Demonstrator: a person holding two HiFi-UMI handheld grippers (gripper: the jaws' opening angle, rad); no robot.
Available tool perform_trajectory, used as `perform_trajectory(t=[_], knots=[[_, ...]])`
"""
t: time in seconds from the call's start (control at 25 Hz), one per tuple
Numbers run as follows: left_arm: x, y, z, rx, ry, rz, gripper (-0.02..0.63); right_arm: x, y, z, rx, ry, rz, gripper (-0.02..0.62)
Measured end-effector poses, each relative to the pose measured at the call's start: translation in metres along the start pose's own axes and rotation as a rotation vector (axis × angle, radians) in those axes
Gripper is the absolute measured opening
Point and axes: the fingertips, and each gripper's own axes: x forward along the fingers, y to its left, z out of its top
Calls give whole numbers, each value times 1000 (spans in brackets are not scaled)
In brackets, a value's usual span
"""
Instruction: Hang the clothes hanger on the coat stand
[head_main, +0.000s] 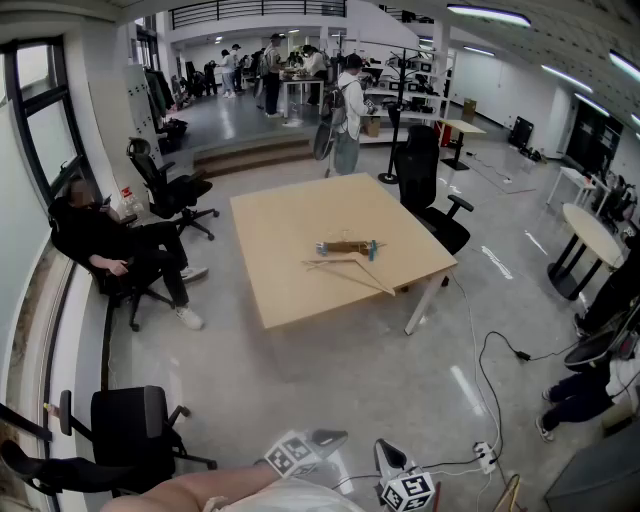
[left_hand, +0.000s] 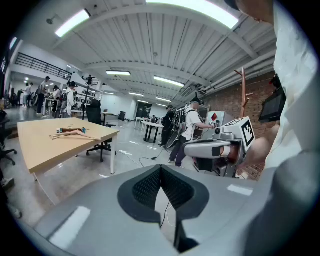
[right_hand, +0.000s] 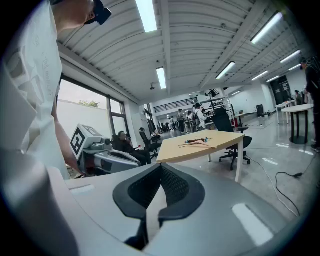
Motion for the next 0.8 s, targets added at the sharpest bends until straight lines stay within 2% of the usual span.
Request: perform_trajectory(t=[0.24,0.6,0.8], knots=[[-29,44,-1,-19,-19,28,2,37,8,15,90,-78,-7,14],[-74,108,12,-15,-98,84,2,101,36,35,24,-60,16,14],[-104,138,12,-50,-121,133,2,136,54,36,-5,-23,46,14]])
